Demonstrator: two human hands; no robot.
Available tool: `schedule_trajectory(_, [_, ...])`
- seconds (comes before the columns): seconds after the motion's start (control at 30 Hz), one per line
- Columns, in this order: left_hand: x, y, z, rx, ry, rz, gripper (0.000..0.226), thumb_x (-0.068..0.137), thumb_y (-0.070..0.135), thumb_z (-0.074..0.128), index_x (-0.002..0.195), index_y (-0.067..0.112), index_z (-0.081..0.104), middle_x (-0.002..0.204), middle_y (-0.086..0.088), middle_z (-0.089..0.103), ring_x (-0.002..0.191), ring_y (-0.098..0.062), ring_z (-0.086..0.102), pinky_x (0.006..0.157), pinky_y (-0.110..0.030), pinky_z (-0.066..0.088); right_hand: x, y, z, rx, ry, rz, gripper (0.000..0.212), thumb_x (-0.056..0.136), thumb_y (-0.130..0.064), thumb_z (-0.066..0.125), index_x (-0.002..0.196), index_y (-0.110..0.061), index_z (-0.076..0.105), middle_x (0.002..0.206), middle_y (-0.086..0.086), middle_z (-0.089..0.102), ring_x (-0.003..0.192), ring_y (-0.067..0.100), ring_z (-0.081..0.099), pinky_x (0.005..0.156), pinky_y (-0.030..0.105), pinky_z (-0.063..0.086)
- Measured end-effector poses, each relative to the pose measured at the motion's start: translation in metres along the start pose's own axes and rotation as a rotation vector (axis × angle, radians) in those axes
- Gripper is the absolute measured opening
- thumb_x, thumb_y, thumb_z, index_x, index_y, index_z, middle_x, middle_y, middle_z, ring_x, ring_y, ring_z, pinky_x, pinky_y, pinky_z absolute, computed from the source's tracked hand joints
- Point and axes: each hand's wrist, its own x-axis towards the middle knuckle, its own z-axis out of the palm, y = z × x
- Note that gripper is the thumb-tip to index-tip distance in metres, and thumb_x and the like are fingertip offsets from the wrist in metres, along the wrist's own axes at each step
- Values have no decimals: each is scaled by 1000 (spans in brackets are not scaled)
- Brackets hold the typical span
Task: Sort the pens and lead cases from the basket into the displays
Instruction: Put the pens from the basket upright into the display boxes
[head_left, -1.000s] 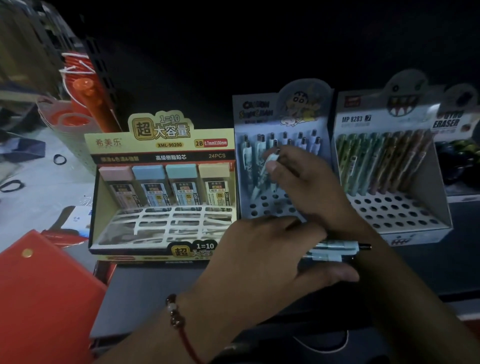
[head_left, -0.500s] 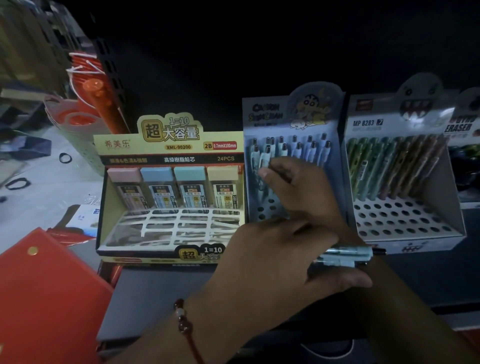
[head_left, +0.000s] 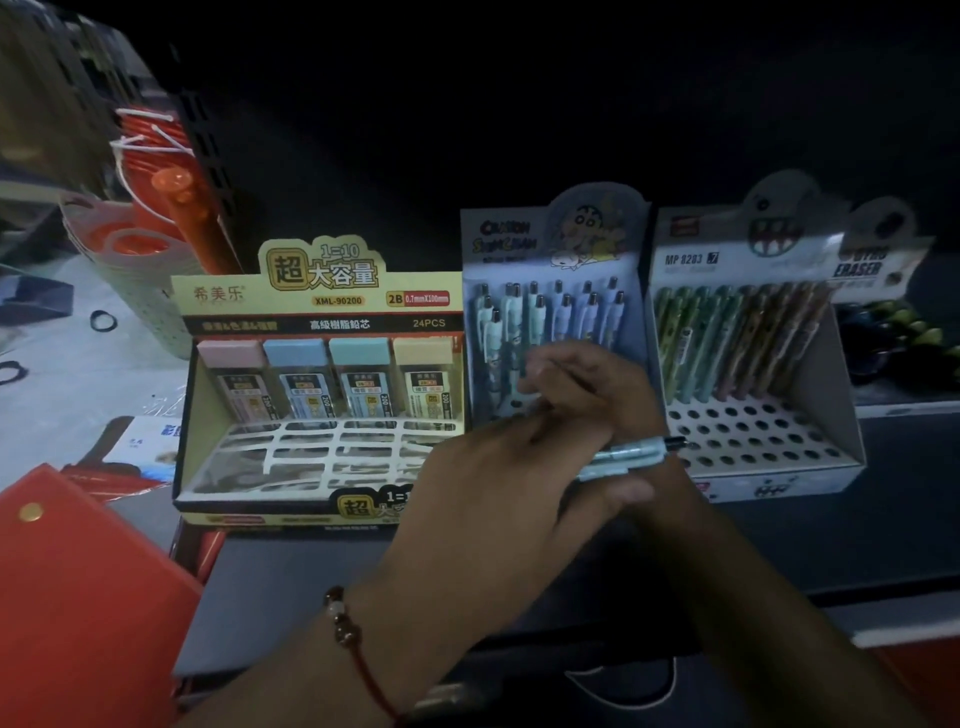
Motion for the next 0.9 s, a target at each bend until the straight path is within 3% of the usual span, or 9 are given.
schedule_trajectory(0.1, [0,-3,-1,19,4,-32,38,91,63,47,115,37,62,89,13,68,72,-6,59,57,-23,44,-15,-13,-19,228,1,195,24,97,-24,60,99,-3,72,95,12,75,85,21,72,73,29,58])
schedule_trajectory(0.23, [0,-4,-3,40,-77,-46,49,92,68,38,132,43,49,85,14,67,66,-5,59,52,-21,41,-33,-26,-42,167,-161,280,43,89,-51,57,102,-15,76,101,7,76,98,22,72,83,35,57])
schedule_trajectory(0.37, [0,2,2,104,-61,-34,61,87,68,42,137,33,46,67,12,63,48,-4,53,43,-10,24,-50,-39,-53,127,-212,175,44,81,-32,67,123,-20,66,98,7,75,99,17,71,71,23,56])
schedule_trajectory(0.47, [-2,6,8,129,-70,-30,62,87,67,41,137,32,43,59,11,57,41,-3,43,41,-14,21,-59,-48,-63,49,-251,141,40,85,-19,70,124,-23,64,98,9,73,93,16,72,71,19,54])
schedule_trajectory(0.6, [-4,7,12,116,-91,-26,54,86,63,46,132,34,44,55,19,24,39,3,21,44,-8,14,-63,-42,-68,-99,-294,97,39,82,-7,78,116,-20,65,89,2,74,87,21,73,82,29,57])
schedule_trajectory(0.67, [-6,8,12,125,-101,-31,54,85,67,46,129,35,46,56,19,31,42,3,26,46,-6,14,-65,-40,-70,-133,-251,87,32,81,-6,79,109,-17,69,91,2,75,89,20,73,82,29,57])
schedule_trajectory(0.77, [-7,10,11,119,-132,-36,54,86,72,41,125,36,48,70,14,62,52,-1,49,47,-12,24,-69,-40,-79,-112,-195,99,22,80,-5,78,100,-12,72,95,1,76,88,16,73,75,22,55])
schedule_trajectory(0.9, [-7,10,10,96,-165,-39,51,87,73,37,116,34,55,78,13,67,57,-3,50,52,-19,32,-71,-37,-95,-46,-105,132,16,70,-22,78,85,-19,74,86,1,74,78,13,69,68,22,55])
